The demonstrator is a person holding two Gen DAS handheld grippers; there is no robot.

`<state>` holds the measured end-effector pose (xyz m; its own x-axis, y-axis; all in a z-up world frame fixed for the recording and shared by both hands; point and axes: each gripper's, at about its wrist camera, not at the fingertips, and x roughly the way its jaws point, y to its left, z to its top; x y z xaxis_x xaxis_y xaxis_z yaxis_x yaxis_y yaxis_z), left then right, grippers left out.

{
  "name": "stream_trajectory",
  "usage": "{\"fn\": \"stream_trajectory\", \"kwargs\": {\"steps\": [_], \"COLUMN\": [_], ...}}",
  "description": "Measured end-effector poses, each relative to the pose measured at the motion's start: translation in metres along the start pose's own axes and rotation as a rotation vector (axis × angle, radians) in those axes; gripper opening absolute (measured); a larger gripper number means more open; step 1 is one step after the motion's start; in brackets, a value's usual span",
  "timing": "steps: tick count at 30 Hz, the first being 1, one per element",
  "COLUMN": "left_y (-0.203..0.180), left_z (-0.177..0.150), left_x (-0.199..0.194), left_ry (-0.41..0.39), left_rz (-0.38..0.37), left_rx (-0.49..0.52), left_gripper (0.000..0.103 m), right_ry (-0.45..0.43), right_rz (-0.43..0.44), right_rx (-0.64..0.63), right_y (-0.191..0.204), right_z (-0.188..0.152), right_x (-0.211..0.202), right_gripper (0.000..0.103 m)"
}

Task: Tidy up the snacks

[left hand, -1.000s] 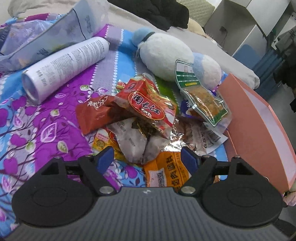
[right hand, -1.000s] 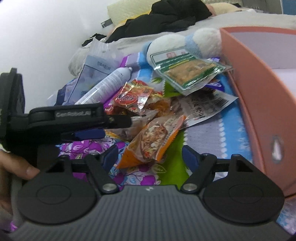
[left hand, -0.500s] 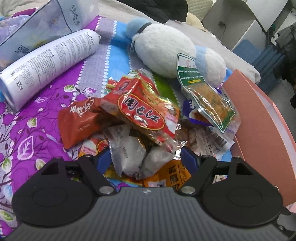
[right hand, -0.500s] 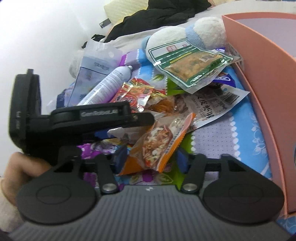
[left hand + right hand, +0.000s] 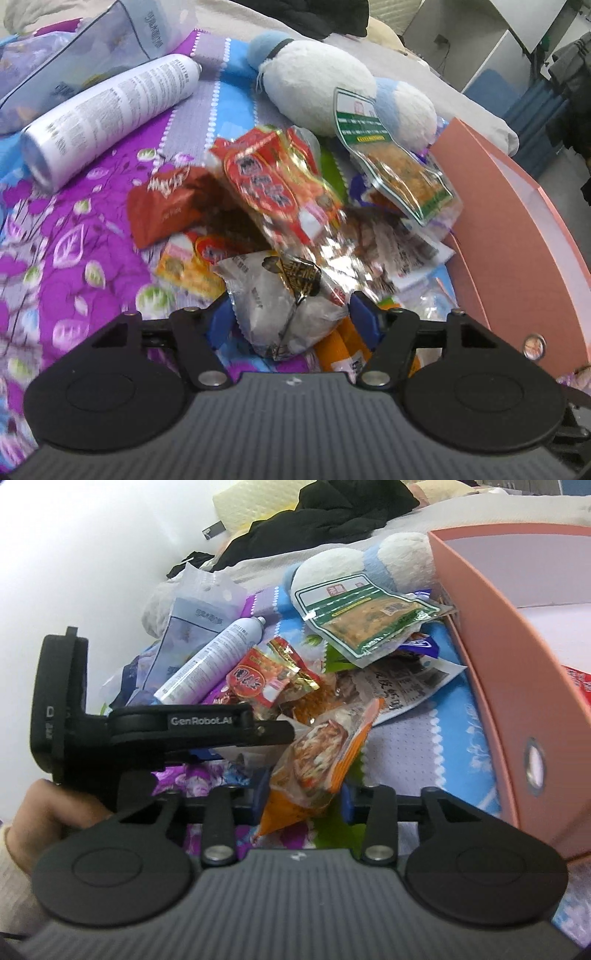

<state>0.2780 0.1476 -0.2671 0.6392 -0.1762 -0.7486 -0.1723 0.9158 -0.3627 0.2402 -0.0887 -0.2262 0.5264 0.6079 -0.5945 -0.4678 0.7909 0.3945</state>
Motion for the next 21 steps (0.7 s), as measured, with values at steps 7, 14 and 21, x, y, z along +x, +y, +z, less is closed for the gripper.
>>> {"fn": "stream_trajectory", "kwargs": {"steps": [7,14,21], "left_y": [-0.006,-0.018,-0.019], "left_z": [-0.030,-0.056,-0.066], "left_x": [-0.029,-0.050,-0.056], "left_ry": [-0.007,0.018,0.038], "left_rz": [0.001,-0.005,-0.008], "left_rx": [-0.033,-0.014,0.010], "left_gripper": [0.071,0.071,0.077], "right_ry": [0.002,0.033,0.036], "right_rz": [-0.005,-0.022,-0.064], "right_rx": [-0.018,-0.033,0.005], "right_y": [-0.003,-0.007,-0.019], "right_z": [-0.015,-0.036,-0.049], "right_x": [-0.026,-0.059,-0.068], "right_gripper": [0.038,0.038,0.043]}}
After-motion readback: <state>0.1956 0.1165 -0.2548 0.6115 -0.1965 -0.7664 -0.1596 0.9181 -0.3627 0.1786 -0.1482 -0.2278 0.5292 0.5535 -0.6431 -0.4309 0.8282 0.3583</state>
